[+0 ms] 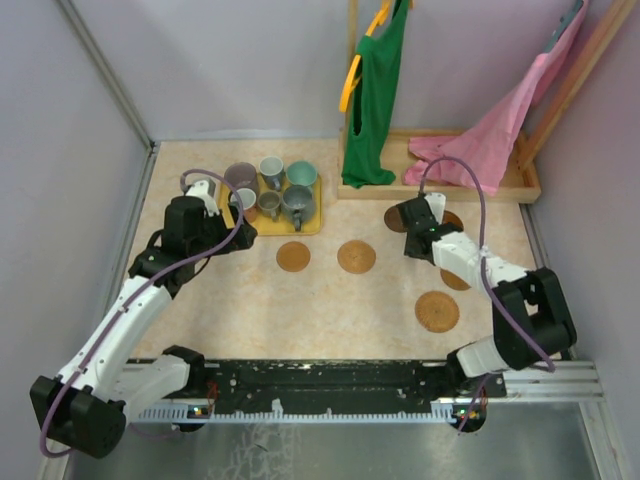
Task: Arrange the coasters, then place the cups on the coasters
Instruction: Move the coaster to the center of the board.
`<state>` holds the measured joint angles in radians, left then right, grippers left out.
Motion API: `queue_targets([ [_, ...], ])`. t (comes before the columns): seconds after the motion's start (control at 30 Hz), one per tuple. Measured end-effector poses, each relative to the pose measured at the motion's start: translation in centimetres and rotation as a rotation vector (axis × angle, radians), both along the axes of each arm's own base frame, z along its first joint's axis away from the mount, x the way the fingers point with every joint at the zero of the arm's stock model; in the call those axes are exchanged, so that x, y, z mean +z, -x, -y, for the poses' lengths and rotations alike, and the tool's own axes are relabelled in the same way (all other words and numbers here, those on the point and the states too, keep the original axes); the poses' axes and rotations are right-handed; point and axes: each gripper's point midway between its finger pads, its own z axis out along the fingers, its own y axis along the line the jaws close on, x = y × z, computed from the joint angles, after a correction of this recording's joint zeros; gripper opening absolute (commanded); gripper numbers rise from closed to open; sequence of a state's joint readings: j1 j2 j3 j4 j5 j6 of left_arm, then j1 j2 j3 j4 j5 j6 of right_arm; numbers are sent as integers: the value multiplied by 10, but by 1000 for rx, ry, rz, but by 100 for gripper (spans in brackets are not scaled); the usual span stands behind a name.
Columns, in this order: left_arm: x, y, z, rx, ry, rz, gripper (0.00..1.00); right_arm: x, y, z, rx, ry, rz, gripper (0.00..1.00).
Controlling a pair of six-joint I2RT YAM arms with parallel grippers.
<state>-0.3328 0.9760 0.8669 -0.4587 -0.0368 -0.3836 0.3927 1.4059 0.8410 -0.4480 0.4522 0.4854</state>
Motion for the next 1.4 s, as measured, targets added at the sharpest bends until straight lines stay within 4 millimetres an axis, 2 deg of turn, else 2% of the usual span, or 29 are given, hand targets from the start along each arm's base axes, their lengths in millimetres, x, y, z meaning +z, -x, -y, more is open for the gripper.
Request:
queue_targets([
  [0.13,1,-1,1,-3,4,5,96,-6,-22,1,-9,13,-14,30],
  [0.47,2,0,-1,-1,-5,9,96,-16,-99,-17,1,5,3,29],
  [0.6,3,1,-2,0,-10,13,96,-23,-121,-19,-5,3,-1,29],
  [0.7,2,2,-3,3,-16,10,97,-30,-129,-21,1,-1,-12,29],
  [0.87,1,2,-4,6,-20,6,97,-35,-136,-27,11,-14,-12,29],
  [1.07,1,2,-5,11,-23,7,97,-37,-133,-26,5,-30,12,29],
  [1.4,-1,1,-5,10,-24,2,97,-40,-81,-15,-15,-71,10,29],
])
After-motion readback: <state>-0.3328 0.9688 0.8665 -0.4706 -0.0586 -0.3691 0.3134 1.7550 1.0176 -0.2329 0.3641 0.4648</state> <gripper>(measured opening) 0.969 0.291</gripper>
